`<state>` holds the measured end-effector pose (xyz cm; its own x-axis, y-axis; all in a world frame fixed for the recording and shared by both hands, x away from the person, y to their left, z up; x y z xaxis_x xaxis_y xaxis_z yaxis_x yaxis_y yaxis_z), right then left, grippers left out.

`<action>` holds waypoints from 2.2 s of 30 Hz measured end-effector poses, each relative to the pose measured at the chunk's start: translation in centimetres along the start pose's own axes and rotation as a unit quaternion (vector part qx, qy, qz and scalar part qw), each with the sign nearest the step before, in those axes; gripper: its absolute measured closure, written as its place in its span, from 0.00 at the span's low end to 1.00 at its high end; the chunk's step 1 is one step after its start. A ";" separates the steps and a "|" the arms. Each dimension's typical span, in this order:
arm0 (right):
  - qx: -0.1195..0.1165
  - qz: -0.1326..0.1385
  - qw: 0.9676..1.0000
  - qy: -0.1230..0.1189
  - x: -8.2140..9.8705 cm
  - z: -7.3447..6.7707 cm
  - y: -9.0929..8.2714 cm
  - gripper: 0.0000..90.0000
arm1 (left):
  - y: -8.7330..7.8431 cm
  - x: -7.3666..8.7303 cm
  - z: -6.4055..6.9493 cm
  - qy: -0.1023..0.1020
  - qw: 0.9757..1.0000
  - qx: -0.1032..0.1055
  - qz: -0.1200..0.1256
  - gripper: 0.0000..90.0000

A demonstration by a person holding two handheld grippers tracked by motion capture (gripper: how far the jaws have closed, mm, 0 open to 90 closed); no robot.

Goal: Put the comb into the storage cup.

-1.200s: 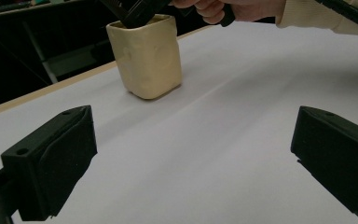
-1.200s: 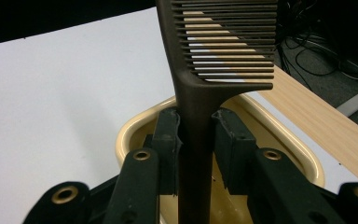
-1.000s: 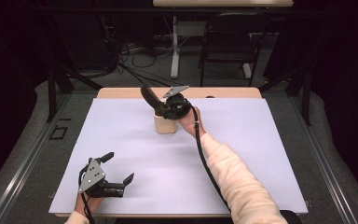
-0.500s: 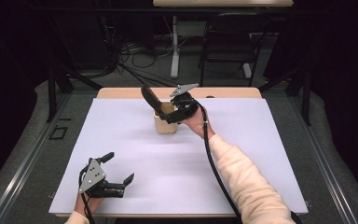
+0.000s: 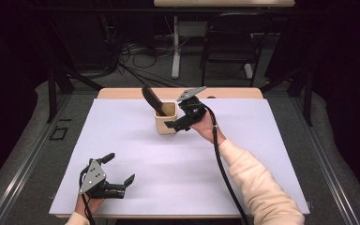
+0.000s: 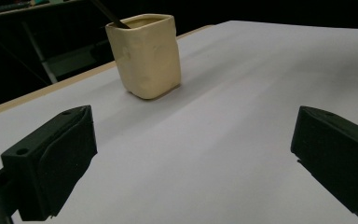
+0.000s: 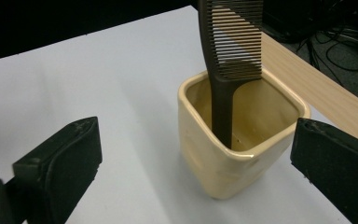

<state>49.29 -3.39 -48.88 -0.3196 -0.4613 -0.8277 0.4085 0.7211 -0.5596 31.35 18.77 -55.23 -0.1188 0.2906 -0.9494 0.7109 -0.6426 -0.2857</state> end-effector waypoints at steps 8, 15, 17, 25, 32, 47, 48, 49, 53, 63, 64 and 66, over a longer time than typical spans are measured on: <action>-0.001 -0.006 1.000 -0.014 0.6 -0.7 -1.2 0.00 | 0.0 0.0 0.1 0.000 1.000 0.000 0.000 0.00; 0.000 -0.009 1.000 -0.015 1.7 -0.7 -2.6 0.00 | 0.0 0.0 0.0 0.001 1.000 -0.001 0.000 0.00; 0.002 -0.012 1.000 -0.014 2.2 -0.7 -3.0 0.00 | 0.1 0.0 0.0 0.001 1.000 0.000 -0.001 0.00; 0.012 -0.017 1.000 -0.014 4.4 -0.7 -5.1 0.00 | 0.1 0.0 0.0 0.002 1.000 -0.002 -0.002 0.00; 0.025 -0.011 1.000 -0.007 5.9 -0.5 -6.6 0.00 | 0.0 0.0 0.1 0.003 1.000 -0.002 0.000 0.00; 0.037 -0.018 0.999 -0.003 9.3 -1.2 -8.8 0.00 | 0.1 0.1 0.0 0.002 1.000 -0.002 -0.004 0.00; 0.040 -0.016 0.999 -0.003 9.4 -1.1 -8.9 0.00 | 0.1 0.1 0.0 0.002 1.000 -0.002 -0.004 0.00; 0.042 -0.016 0.999 -0.004 9.7 -1.1 -9.1 0.00 | 0.1 0.1 0.0 0.002 1.000 -0.002 -0.004 0.00; 0.051 -0.015 0.999 0.002 10.7 -1.1 -9.5 0.00 | 0.0 0.1 0.0 0.002 1.000 -0.002 -0.004 0.00; 0.076 -0.006 0.997 -0.008 13.0 -1.9 -11.0 0.00 | 0.1 0.2 0.1 0.002 1.000 0.001 -0.009 0.00; 0.077 -0.007 0.997 -0.008 13.2 -2.0 -11.1 0.00 | 0.1 0.2 0.1 0.004 1.000 0.001 -0.009 0.00; 0.079 -0.007 0.997 -0.008 13.6 -2.2 -11.4 0.00 | 0.1 0.2 0.1 0.004 1.000 0.001 -0.008 0.00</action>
<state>38.39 -16.71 -53.66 -0.3123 -0.4797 -0.8199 0.5346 0.6248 -0.5691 31.35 18.70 -55.41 -0.1247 0.3055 -0.9440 0.7083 -0.6389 -0.3003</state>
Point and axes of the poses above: each handheld gripper's, and its own axes: y roughly forward along the jaws, x roughly out of its underside, z roughly to its right, the point moved 7 cm from there along y, roughly forward along the jaws, and after that the axes turned 1 degree about y, right-handed, at the moved point
